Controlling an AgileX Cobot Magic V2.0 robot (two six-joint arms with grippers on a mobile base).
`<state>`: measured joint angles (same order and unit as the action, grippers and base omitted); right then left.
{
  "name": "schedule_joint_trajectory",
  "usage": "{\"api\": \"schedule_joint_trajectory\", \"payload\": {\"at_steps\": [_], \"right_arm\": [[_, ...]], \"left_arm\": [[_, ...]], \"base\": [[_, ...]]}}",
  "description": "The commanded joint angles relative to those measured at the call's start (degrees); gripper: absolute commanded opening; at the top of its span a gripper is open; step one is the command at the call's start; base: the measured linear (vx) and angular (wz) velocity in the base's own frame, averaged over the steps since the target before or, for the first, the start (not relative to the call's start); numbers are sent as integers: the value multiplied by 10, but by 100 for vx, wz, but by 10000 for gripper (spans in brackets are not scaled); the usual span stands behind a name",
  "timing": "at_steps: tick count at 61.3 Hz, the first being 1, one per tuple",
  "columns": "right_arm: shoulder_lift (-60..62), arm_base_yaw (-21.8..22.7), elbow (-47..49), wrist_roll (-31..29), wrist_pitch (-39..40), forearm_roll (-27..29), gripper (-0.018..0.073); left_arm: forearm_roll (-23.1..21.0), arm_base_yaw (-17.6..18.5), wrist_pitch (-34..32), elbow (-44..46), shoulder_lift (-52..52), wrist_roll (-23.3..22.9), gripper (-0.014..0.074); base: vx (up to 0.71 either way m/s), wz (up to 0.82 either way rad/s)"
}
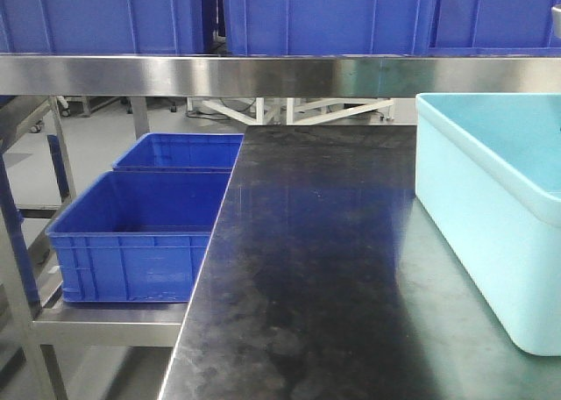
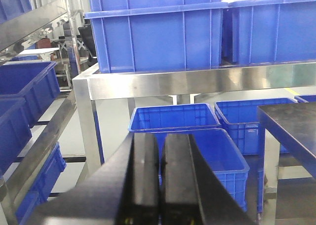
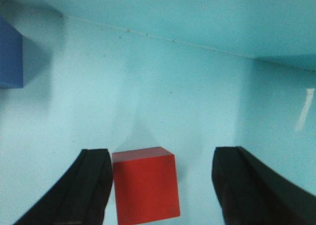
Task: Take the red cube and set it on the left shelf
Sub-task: 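Lower the open right gripper around the red cube and close it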
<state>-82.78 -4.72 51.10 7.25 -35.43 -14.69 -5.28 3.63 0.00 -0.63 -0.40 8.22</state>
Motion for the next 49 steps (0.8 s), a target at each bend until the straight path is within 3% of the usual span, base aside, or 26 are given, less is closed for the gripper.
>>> {"api": "schedule_joint_trajectory", "payload": {"at_steps": [1, 49], "right_arm": [[19, 0, 9, -4, 15, -14, 540], [15, 0, -8, -4, 30, -9, 540]], "left_arm": [[-3, 2, -48, -13, 5, 1, 106], [-3, 2, -48, -13, 5, 1, 106]], "base": [[0, 0], [0, 0]]}}
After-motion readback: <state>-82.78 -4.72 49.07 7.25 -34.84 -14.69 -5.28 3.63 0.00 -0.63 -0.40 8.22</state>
